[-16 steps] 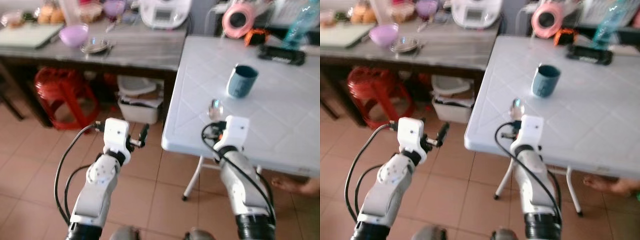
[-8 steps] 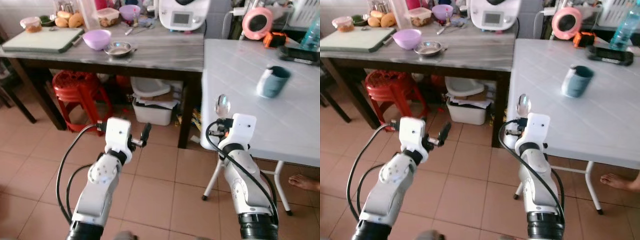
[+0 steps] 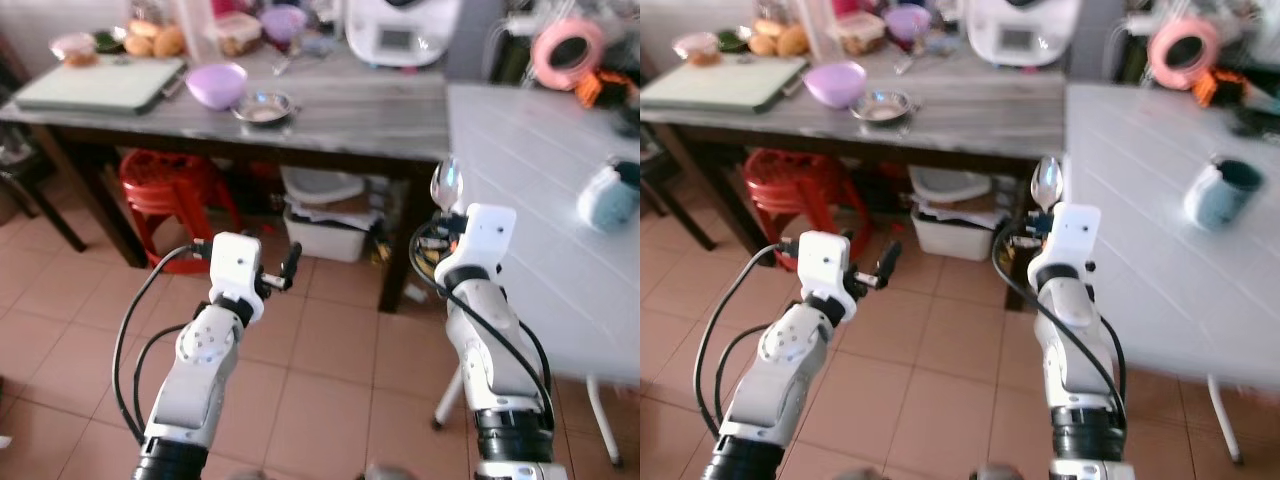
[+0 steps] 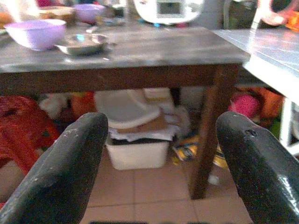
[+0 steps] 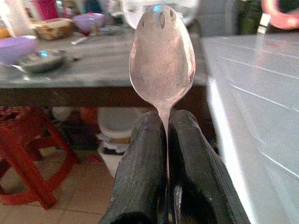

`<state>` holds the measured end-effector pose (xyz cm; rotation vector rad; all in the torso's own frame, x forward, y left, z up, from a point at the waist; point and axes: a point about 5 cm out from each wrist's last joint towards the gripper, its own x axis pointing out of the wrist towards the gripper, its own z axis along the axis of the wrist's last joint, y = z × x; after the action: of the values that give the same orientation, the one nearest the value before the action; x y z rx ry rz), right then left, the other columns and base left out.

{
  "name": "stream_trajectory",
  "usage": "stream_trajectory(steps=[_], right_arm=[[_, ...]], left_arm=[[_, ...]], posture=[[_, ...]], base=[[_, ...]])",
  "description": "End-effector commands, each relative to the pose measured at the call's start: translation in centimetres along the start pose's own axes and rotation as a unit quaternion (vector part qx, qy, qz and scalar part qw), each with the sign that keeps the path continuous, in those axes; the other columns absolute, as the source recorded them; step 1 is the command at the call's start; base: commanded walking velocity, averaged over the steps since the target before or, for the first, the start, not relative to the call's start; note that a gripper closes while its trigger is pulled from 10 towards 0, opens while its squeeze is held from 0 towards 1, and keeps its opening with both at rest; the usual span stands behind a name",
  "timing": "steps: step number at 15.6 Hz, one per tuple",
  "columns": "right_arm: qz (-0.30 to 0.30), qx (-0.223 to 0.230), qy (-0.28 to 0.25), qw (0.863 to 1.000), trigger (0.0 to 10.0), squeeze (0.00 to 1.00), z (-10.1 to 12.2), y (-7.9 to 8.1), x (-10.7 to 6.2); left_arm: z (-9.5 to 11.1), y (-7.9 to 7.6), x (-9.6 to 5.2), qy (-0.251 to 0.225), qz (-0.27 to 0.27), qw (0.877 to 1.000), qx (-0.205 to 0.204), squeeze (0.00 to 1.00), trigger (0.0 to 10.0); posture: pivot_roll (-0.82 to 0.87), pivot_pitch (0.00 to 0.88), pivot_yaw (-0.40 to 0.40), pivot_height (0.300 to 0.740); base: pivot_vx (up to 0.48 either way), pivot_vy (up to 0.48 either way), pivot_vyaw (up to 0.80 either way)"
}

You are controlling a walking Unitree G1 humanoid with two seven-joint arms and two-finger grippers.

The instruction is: Setting the table

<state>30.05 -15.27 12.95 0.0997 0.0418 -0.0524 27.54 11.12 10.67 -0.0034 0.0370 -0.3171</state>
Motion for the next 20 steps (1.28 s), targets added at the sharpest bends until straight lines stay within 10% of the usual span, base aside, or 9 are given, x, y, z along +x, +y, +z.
stream_trajectory(steps=[1, 20], right_arm=[[0.013, 0.005, -0.014, 1.0, 10.0, 0.0, 0.69, 0.86, 0.16], [0.005, -0.004, -0.009, 1.0, 10.0, 0.0, 0.29, 0.31, 0.11]], left_arm=[[0.07, 0.76, -0.19, -0.001, 0.013, 1.0, 0.011, 0.0, 10.0], [-0.04, 0.48, -0.03, 0.005, 0.001, 1.0, 0.004, 0.0, 10.0]], posture=[[-0.03, 0.0, 0.021, 0.74], [-0.04, 0.0, 0.032, 0.74]], base=[[0.45, 0.0, 0.0], [0.402, 0.129, 0.0]])
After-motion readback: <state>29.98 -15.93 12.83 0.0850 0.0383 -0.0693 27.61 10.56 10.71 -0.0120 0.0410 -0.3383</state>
